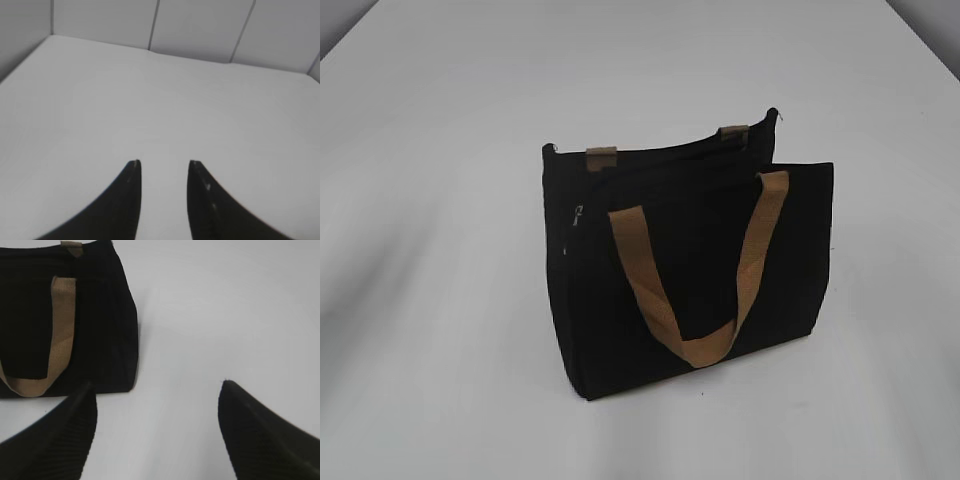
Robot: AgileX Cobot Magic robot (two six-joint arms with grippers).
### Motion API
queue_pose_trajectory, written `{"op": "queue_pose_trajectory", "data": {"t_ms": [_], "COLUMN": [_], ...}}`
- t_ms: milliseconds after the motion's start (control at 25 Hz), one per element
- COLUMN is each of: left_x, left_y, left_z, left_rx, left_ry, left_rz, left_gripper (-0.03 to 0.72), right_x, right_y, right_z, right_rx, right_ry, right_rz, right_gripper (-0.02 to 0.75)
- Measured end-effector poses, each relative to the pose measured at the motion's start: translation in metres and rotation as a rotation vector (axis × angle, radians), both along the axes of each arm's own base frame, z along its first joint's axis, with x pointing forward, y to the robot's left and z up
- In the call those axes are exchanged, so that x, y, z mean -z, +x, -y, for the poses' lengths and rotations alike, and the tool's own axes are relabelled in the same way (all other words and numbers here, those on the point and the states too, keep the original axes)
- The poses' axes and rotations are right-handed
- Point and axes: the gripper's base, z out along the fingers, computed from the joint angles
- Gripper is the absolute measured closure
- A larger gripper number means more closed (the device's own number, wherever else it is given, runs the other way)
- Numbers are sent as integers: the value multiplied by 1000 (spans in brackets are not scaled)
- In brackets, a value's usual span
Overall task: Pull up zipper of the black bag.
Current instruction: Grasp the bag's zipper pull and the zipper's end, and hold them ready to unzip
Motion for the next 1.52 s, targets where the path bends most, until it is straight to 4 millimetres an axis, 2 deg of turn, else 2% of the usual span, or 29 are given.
{"op": "queue_pose_trajectory", "data": {"t_ms": [120, 200, 320, 400, 520, 640, 720, 880, 960, 1200, 1400, 1520], "left_x": [28, 45, 64, 77, 94, 104, 109, 129, 141, 164, 162, 162], "left_y": [16, 16, -3, -22, -46, -56, -56, -52, -49, -32, -15, -4], "left_z": [28, 46, 68, 75, 79, 81, 85, 96, 100, 116, 127, 133], "left_rx": [102, 171, 273, 327, 399, 455, 499, 586, 601, 630, 619, 601], "left_ry": [31, 40, 38, 6, -3, 34, 61, 93, 89, 95, 98, 123], "left_rz": [-68, -111, -101, -93, -113, -131, -120, -109, -114, -142, -134, -177], "left_gripper": [448, 448, 448, 448, 448, 437, 398, 270, 247, 234, 244, 298], "right_x": [2, 6, 11, 14, 17, 18, 18, 15, 11, -6, -10, -10], "right_y": [14, 23, 34, 40, 48, 54, 57, 62, 64, 74, 78, 78], "right_z": [-5, -8, -12, -14, -15, -17, -18, -22, -24, -26, -27, -27], "right_rx": [-18, -25, -24, -21, -15, -15, -25, -59, -74, -89, -91, -92], "right_ry": [15, 32, 64, 71, 76, 74, 77, 85, 90, 90, 88, 86], "right_rz": [-19, -63, -118, -141, -155, -150, -139, -131, -121, -86, -81, -80], "right_gripper": [170, 179, 182, 183, 184, 186, 187, 188, 188, 188, 188, 188]}}
